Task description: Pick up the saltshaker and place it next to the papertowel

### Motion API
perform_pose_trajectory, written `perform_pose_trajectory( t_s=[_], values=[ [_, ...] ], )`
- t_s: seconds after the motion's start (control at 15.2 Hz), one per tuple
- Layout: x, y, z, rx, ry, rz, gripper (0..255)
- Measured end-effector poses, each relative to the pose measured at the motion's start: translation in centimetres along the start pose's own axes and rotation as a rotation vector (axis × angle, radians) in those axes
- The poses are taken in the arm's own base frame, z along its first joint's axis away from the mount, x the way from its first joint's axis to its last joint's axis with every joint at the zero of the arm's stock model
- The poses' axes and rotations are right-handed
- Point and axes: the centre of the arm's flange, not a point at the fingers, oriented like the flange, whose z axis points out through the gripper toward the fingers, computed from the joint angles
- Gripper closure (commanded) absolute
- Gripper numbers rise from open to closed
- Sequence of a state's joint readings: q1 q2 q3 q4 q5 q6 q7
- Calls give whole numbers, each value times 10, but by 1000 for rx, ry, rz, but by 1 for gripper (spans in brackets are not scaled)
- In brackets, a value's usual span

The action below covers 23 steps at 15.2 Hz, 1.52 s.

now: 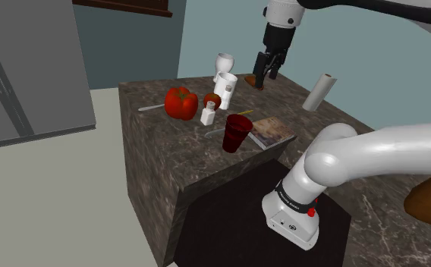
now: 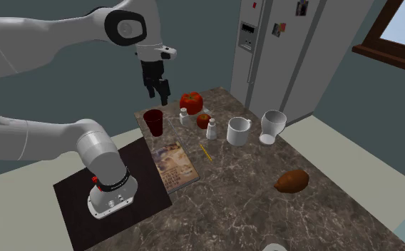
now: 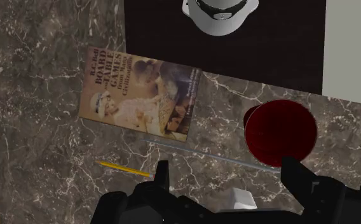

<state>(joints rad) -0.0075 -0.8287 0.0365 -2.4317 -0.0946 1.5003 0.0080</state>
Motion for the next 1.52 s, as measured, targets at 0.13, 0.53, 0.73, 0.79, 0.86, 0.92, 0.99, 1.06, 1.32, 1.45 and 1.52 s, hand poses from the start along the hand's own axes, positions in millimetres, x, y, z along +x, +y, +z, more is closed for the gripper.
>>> perform_pose_trajectory(
  t_s=[0.13, 0.53, 0.73, 0.79, 0.86, 0.92, 0.99, 1.06, 1.32, 1.45, 1.52],
  values=[
    [5, 2, 2, 0, 1, 1, 0],
    [60, 30, 38, 1, 12, 15, 0],
    [90, 51, 56, 2, 18, 23, 0],
    [101, 54, 62, 2, 21, 25, 0],
    [112, 60, 67, 2, 23, 28, 0],
    [120, 66, 74, 2, 25, 30, 0],
    [130, 72, 81, 3, 27, 33, 0],
    [138, 79, 86, 3, 30, 35, 0],
    [175, 98, 106, 3, 38, 45, 0],
    [181, 101, 117, 3, 39, 46, 0],
    [182, 102, 121, 3, 39, 46, 0]
  ],
)
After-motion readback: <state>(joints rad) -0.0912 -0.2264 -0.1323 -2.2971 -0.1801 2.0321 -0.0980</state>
